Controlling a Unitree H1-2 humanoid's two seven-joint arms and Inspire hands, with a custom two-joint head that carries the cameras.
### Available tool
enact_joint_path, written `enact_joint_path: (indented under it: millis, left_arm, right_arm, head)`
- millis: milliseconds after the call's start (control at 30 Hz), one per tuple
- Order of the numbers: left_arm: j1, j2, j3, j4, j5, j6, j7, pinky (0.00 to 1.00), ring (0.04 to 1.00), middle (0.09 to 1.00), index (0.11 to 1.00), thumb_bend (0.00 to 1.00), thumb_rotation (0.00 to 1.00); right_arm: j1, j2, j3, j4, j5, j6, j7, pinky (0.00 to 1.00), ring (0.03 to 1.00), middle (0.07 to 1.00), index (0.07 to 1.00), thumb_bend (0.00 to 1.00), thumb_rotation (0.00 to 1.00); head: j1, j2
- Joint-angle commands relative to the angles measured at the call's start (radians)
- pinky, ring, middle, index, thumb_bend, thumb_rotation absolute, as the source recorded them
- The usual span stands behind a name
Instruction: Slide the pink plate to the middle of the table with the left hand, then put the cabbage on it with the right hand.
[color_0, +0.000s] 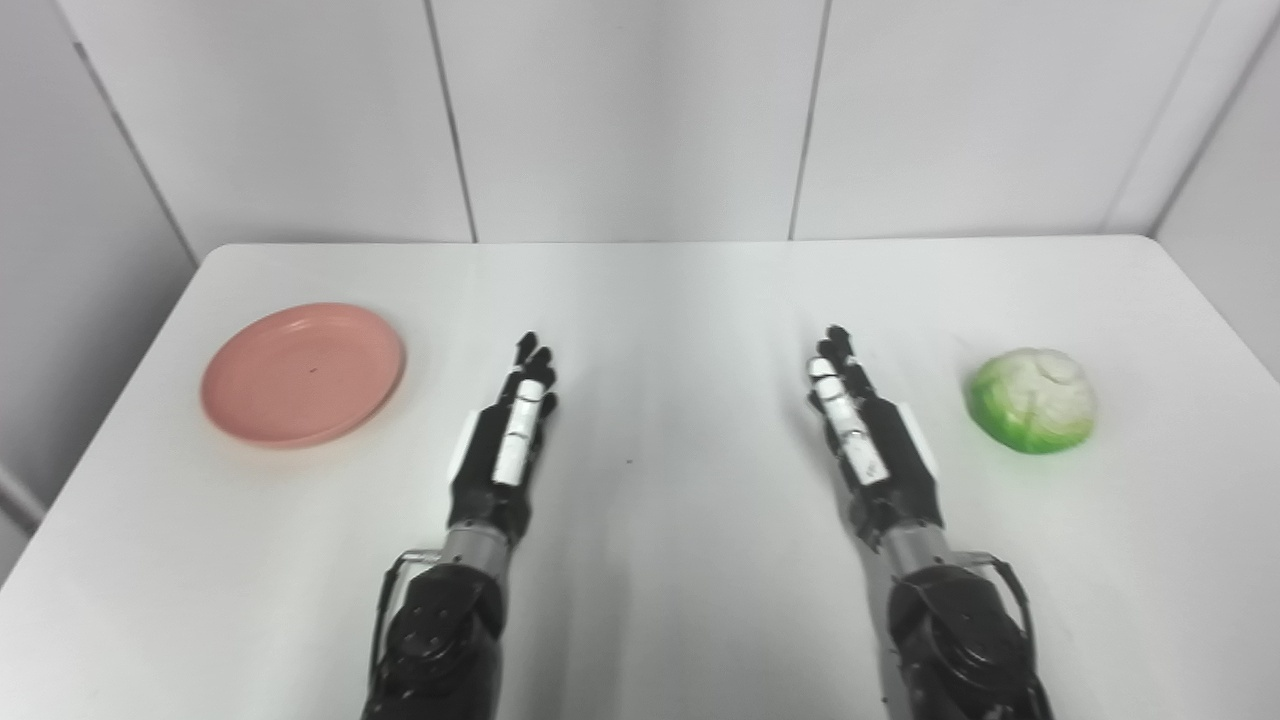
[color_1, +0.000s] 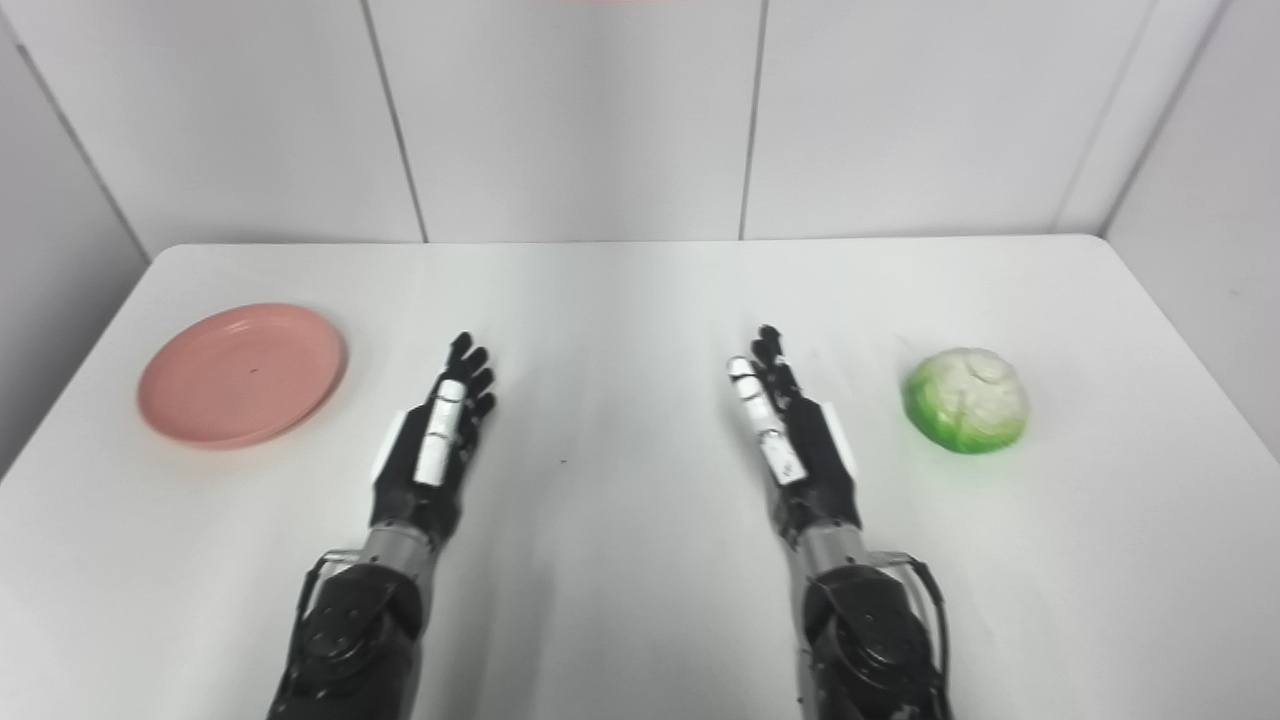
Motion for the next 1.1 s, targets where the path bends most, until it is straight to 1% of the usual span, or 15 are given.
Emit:
enact_joint_path:
  millis: [0, 33, 100, 200, 300, 333, 400, 467, 533, 600, 667, 767, 833, 933, 1067]
  left_arm:
    - [-0.038, -0.029, -0.027, 0.0, 0.044, -0.06, 0.015, 1.0, 1.0, 1.0, 1.0, 0.72, 0.94]
    - [-0.039, -0.034, -0.034, 0.009, 0.059, -0.065, 0.025, 1.0, 1.0, 1.0, 1.0, 0.72, 0.94]
    - [-0.043, -0.048, -0.041, 0.03, 0.072, -0.073, 0.037, 1.0, 1.0, 1.0, 1.0, 0.74, 0.93]
    - [-0.053, -0.064, -0.039, 0.065, 0.078, -0.097, 0.053, 1.0, 1.0, 1.0, 1.0, 0.75, 0.92]
    - [-0.067, -0.075, -0.028, 0.1, 0.075, -0.137, 0.06, 1.0, 1.0, 1.0, 1.0, 0.74, 0.91]
    - [-0.072, -0.074, -0.023, 0.102, 0.08, -0.131, 0.067, 1.0, 1.0, 1.0, 1.0, 0.74, 0.91]
    - [-0.084, -0.073, -0.011, 0.097, 0.075, -0.121, 0.072, 1.0, 1.0, 1.0, 1.0, 0.77, 0.93]
    - [-0.098, -0.078, 0.012, 0.1, 0.058, -0.15, 0.086, 1.0, 1.0, 1.0, 0.995, 0.71, 0.93]
    - [-0.117, -0.082, 0.039, 0.111, 0.071, -0.193, 0.124, 0.99, 0.993, 0.993, 0.985, 0.68, 0.92]
    - [-0.133, -0.076, 0.057, 0.113, 0.082, -0.204, 0.141, 0.97, 0.979, 0.981, 0.975, 0.66, 0.93]
    - [-0.155, -0.064, 0.073, 0.113, 0.06, -0.208, 0.132, 0.99, 0.988, 0.989, 0.988, 0.66, 0.95]
    - [-0.201, -0.035, 0.109, 0.119, 0.016, -0.232, 0.119, 1.0, 0.996, 0.994, 0.991, 0.67, 0.95]
    - [-0.223, -0.021, 0.133, 0.111, 0.003, -0.228, 0.13, 1.0, 0.988, 0.982, 0.977, 0.68, 0.95]
    - [-0.253, -0.002, 0.169, 0.118, -0.007, -0.238, 0.149, 1.0, 0.978, 0.97, 0.963, 0.7, 0.97]
    - [-0.293, 0.038, 0.215, 0.132, -0.027, -0.238, 0.165, 0.97, 0.95, 0.949, 0.947, 0.71, 1.0]
  right_arm:
    - [-0.017, -0.037, -0.015, -0.038, 0.037, -0.021, 0.044, 1.0, 1.0, 1.0, 1.0, 0.62, 0.79]
    - [-0.016, -0.042, -0.022, -0.037, 0.053, -0.015, 0.052, 1.0, 1.0, 1.0, 1.0, 0.62, 0.8]
    - [-0.017, -0.036, -0.036, -0.019, 0.082, -0.027, 0.058, 1.0, 1.0, 1.0, 1.0, 0.63, 0.76]
    - [-0.016, -0.057, -0.04, 0.018, 0.068, -0.068, 0.068, 1.0, 1.0, 1.0, 1.0, 0.62, 0.8]
    - [-0.021, -0.074, -0.042, 0.058, 0.062, -0.11, 0.08, 1.0, 1.0, 1.0, 1.0, 0.64, 0.82]
    - [-0.024, -0.071, -0.045, 0.076, 0.069, -0.124, 0.085, 1.0, 1.0, 1.0, 1.0, 0.64, 0.82]
    - [-0.023, -0.067, -0.049, 0.099, 0.068, -0.143, 0.082, 1.0, 1.0, 1.0, 1.0, 0.66, 0.8]
    - [-0.024, -0.062, -0.052, 0.121, 0.067, -0.161, 0.078, 1.0, 1.0, 1.0, 1.0, 0.66, 0.79]
    - [-0.025, -0.055, -0.055, 0.138, 0.072, -0.177, 0.08, 1.0, 1.0, 1.0, 1.0, 0.67, 0.78]
    - [-0.024, -0.056, -0.055, 0.146, 0.068, -0.194, 0.08, 1.0, 1.0, 1.0, 1.0, 0.66, 0.77]
    - [-0.026, -0.053, -0.059, 0.15, 0.079, -0.194, 0.086, 1.0, 1.0, 1.0, 1.0, 0.66, 0.75]
    - [-0.034, -0.054, -0.058, 0.173, 0.078, -0.211, 0.093, 1.0, 1.0, 1.0, 1.0, 0.66, 0.76]
    - [-0.036, -0.06, -0.054, 0.18, 0.064, -0.222, 0.092, 1.0, 1.0, 1.0, 1.0, 0.67, 0.77]
    - [-0.033, -0.061, -0.053, 0.164, 0.06, -0.204, 0.086, 1.0, 1.0, 1.0, 1.0, 0.66, 0.78]
    - [-0.039, -0.055, -0.053, 0.178, 0.057, -0.218, 0.084, 1.0, 1.0, 1.0, 1.0, 0.66, 0.78]
  head:
    - [0.061, -0.03]
    - [0.074, -0.034]
    - [0.099, -0.049]
    - [0.113, -0.076]
    - [0.111, -0.088]
    - [0.111, -0.098]
    - [0.11, -0.104]
    - [0.111, -0.109]
    - [0.112, -0.115]
    - [0.11, -0.118]
    - [0.107, -0.12]
    - [0.101, -0.119]
    - [0.1, -0.119]
    - [0.098, -0.115]
    - [0.1, -0.111]
